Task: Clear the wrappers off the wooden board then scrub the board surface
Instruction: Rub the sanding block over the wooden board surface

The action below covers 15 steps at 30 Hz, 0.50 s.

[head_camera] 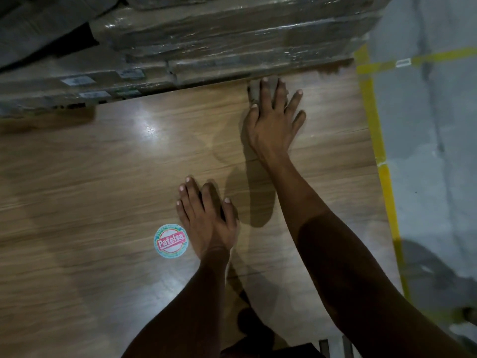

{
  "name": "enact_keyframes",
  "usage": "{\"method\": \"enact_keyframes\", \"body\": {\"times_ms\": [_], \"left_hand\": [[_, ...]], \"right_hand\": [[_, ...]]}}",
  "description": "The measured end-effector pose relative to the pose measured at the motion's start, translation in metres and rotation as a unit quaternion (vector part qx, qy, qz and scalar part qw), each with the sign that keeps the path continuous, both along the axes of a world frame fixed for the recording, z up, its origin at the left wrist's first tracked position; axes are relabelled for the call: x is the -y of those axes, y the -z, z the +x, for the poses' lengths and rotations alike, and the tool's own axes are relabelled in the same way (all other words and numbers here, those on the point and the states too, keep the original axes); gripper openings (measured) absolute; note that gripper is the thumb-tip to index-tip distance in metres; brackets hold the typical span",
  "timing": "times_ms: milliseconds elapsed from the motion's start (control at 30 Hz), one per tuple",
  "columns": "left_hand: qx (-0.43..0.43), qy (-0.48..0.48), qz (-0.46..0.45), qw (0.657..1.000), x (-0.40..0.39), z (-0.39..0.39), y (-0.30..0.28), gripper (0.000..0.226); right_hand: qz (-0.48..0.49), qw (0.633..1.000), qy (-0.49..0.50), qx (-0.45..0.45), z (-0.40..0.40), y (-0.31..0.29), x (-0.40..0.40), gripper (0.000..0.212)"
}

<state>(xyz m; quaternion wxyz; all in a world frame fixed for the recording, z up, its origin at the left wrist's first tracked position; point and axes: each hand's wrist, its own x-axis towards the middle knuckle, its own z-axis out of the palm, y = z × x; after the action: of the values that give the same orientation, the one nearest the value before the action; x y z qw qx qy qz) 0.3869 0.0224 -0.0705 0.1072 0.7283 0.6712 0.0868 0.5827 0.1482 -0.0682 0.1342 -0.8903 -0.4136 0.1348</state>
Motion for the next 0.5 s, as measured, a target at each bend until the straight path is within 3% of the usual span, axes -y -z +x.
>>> {"method": "enact_keyframes", "body": {"times_ms": [200, 400, 500], "left_hand": [[-0.016, 0.0, -0.016, 1.0, -0.001, 0.001, -0.001, 0.057], [-0.027, 0.001, -0.021, 0.999, -0.001, 0.001, -0.004, 0.061], [-0.03, 0.001, -0.023, 0.999, -0.001, 0.001, -0.004, 0.061]], "right_hand": [[0.001, 0.996, 0.084, -0.001, 0.031, 0.004, 0.005, 0.064], [-0.008, 0.998, -0.044, 0.048, 0.057, 0.006, 0.017, 0.062], [-0.01, 0.999, 0.016, 0.032, 0.068, 0.005, 0.019, 0.062]]}}
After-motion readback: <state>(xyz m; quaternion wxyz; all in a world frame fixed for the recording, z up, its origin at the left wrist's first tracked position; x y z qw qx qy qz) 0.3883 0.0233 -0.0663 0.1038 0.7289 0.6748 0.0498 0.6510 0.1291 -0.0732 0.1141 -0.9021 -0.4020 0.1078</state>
